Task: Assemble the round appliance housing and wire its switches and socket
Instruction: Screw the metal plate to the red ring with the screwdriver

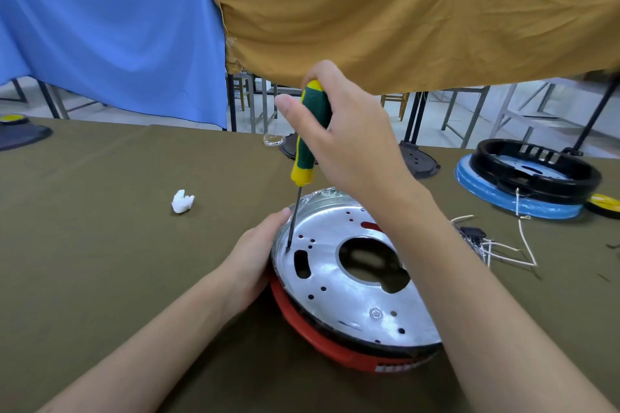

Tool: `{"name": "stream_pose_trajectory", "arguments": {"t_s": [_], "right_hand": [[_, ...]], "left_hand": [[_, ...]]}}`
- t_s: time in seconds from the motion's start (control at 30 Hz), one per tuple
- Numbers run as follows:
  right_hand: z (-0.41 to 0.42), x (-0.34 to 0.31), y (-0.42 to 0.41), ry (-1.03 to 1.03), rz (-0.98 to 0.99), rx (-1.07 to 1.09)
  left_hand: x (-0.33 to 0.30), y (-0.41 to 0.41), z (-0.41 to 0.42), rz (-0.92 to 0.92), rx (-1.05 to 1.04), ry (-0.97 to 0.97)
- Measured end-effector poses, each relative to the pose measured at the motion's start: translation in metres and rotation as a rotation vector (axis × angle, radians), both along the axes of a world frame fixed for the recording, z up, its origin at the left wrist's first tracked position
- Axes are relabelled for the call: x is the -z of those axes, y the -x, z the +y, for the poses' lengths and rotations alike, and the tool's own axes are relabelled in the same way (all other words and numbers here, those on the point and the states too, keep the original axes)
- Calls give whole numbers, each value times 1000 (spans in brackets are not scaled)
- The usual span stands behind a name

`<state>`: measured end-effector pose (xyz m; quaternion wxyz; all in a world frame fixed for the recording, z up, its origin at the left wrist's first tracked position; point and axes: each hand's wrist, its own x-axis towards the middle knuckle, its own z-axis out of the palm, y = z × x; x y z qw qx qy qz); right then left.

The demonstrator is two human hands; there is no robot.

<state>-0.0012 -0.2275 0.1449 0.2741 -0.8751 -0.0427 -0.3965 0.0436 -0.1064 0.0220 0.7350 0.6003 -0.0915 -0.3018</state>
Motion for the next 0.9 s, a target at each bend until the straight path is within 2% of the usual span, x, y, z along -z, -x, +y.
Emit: {"name": "stream_pose_trajectory", "arguments": {"t_s": [0.1, 0.2, 0.27, 0.37, 0.43, 0.53, 0.67, 0.73, 0.8, 0.9], "right_hand": [[-12, -9, 5, -168, 200, -287], [-22, -13, 11, -235, 279, -460], [-22, -14, 10, -204, 233, -415], [-16, -11, 4, -59, 112, -136], [-8, -6, 2, 6, 51, -26], [-1, -3, 3, -7, 83, -63], [-15, -17, 9, -212, 218, -285], [-20, -19, 14, -265, 226, -389], [-19, -19, 14, -219, 183, -355], [-12, -16, 7, -102, 85, -137]], "left_hand": [[0, 0, 0, -7, -3, 2], [1, 0, 0, 2, -2, 1], [1, 0, 0, -2, 3, 3], [1, 0, 0, -6, -3, 3], [1, 0, 0, -6, -5, -1], [0, 0, 0, -6, -2, 7], [0, 0, -1, -22, 7, 13], [1, 0, -1, -24, 8, 16], [1, 0, -1, -23, 1, 22], [2, 0, -1, -23, 0, 20]]}}
